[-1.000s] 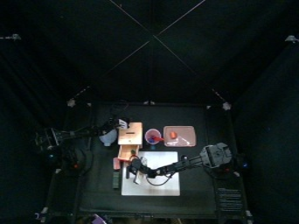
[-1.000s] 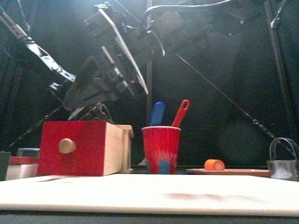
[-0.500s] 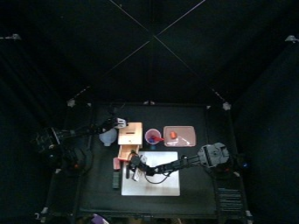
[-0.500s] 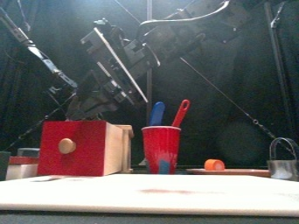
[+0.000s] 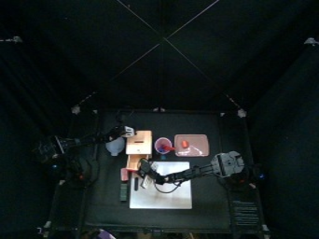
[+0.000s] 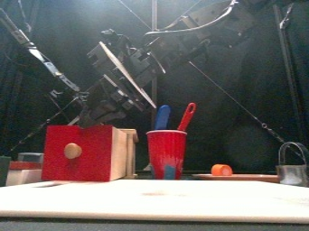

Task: Close drawer

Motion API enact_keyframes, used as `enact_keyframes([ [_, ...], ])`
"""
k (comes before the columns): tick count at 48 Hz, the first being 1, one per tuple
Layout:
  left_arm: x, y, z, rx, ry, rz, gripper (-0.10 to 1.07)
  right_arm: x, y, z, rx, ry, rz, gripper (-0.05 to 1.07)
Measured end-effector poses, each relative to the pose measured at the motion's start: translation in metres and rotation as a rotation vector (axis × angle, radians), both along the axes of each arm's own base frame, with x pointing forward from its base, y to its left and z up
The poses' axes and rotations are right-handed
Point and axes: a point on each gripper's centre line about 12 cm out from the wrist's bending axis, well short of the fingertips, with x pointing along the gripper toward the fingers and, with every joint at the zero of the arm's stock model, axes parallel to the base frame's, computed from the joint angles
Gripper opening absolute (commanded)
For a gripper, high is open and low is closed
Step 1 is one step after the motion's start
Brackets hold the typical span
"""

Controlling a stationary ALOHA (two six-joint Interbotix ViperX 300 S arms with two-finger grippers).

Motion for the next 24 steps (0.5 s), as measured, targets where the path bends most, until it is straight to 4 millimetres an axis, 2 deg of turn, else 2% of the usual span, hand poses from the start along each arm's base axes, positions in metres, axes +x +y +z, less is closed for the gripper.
enact_keyframes([
  [24,-0.001,0.0,-0.001,-0.001,0.005,0.0,0.39,-0.003,-0.024,0.0,-0.04,0.004,-0.091,0.35],
])
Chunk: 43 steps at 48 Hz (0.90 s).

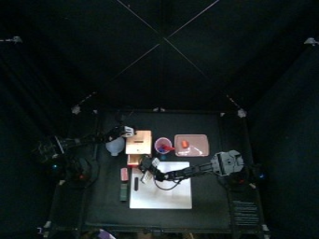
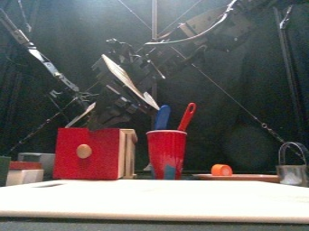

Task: Close drawer

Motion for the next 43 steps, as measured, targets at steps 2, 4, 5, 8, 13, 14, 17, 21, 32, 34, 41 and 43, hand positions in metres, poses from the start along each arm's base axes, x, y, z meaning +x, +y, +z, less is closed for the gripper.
enact_keyframes([
  [2,0.0,0.0,0.001,0.001,-0.001,-0.002,0.39,0.0,-0.004,0.0,-0.005,0.001,-0.012,0.35],
  [4,0.0,0.0,0.0,-0.001,-0.001,-0.001,0.39,-0.001,-0.006,0.0,-0.008,0.0,-0.021,0.35],
  [5,0.0,0.0,0.0,0.0,0.0,-0.002,0.39,-0.001,-0.008,0.0,-0.009,0.0,-0.026,0.34],
  [8,0.0,0.0,0.0,-0.001,-0.001,-0.001,0.39,-0.001,-0.012,0.0,-0.013,0.001,-0.036,0.35],
  [13,0.0,0.0,0.001,0.0,-0.002,-0.001,0.39,-0.001,-0.017,0.001,-0.016,0.001,-0.047,0.34],
  [14,0.0,0.0,0.0,-0.001,-0.001,-0.001,0.39,-0.001,-0.017,0.001,-0.015,0.001,-0.047,0.34],
  [17,0.001,-0.001,0.0,-0.001,-0.001,-0.002,0.39,-0.001,-0.021,-0.001,-0.015,0.004,-0.054,0.35],
  [21,0.0,0.0,0.0,0.0,-0.001,0.0,0.39,-0.002,-0.027,-0.001,-0.017,0.004,-0.066,0.35],
  [32,0.001,-0.001,0.001,-0.001,-0.003,-0.001,0.39,-0.002,-0.039,-0.003,-0.021,0.009,-0.086,0.35],
  [34,0.001,-0.001,0.0,-0.001,-0.001,-0.002,0.39,-0.002,-0.041,-0.003,-0.02,0.009,-0.091,0.35],
  [41,0.001,-0.001,0.001,0.0,-0.002,-0.002,0.39,-0.003,-0.048,-0.003,-0.024,0.009,-0.109,0.35],
  [43,0.001,-0.001,0.0,-0.002,-0.001,-0.001,0.39,-0.004,-0.05,-0.003,-0.024,0.009,-0.115,0.35],
])
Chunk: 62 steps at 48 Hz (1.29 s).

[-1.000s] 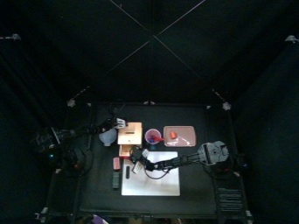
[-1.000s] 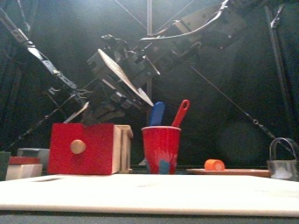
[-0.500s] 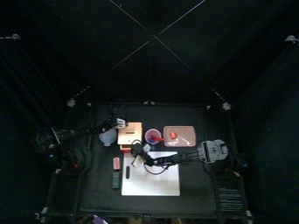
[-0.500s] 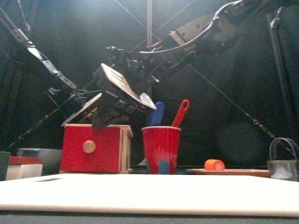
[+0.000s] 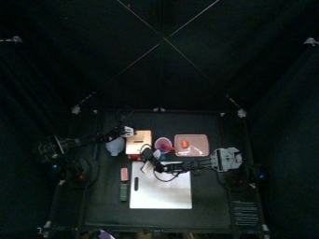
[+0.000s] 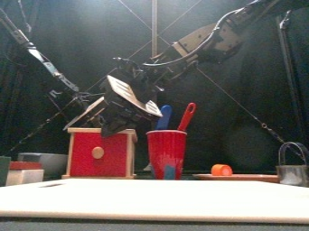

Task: Close drawer

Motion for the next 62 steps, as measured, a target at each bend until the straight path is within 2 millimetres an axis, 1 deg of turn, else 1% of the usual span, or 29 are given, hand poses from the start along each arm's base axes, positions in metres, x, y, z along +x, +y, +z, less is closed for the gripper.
enact_keyframes([
  [18,0.0,0.0,0.001,0.004,-0.004,0.001,0.39,0.001,-0.001,0.001,0.001,-0.003,-0.002,0.35],
  [21,-0.001,0.0,0.003,0.008,-0.008,0.002,0.38,0.001,0.003,0.001,0.002,-0.003,0.003,0.35],
  [26,-0.003,-0.001,0.01,0.026,-0.025,0.006,0.38,0.002,0.011,0.002,-0.006,-0.006,0.016,0.35],
  [30,-0.003,-0.001,0.021,0.061,-0.056,0.012,0.38,0.002,0.022,0.005,-0.016,-0.01,0.031,0.35],
  [34,-0.006,0.0,0.033,0.112,-0.091,0.025,0.38,0.002,0.03,0.014,-0.032,-0.025,0.049,0.35],
  [37,-0.009,-0.001,0.041,0.15,-0.109,0.028,0.38,0.003,0.039,0.02,-0.041,-0.038,0.072,0.35],
  [42,-0.015,-0.006,0.05,0.225,-0.125,0.013,0.38,0.003,0.057,0.024,-0.05,-0.047,0.111,0.35],
  [44,-0.016,-0.009,0.054,0.253,-0.13,0.0,0.38,0.002,0.067,0.025,-0.052,-0.048,0.133,0.35],
  [49,-0.019,-0.024,0.057,0.32,-0.123,-0.073,0.38,-0.002,0.085,0.026,-0.05,-0.046,0.169,0.35],
  [53,-0.017,-0.046,0.062,0.387,-0.134,-0.173,0.38,-0.01,0.097,0.024,-0.049,-0.033,0.2,0.35],
  [58,-0.013,-0.079,0.069,0.473,-0.181,-0.294,0.38,-0.025,0.111,0.02,-0.036,-0.009,0.237,0.35],
  [62,-0.016,-0.102,0.071,0.524,-0.235,-0.36,0.38,-0.036,0.118,0.019,-0.017,0.003,0.246,0.35],
])
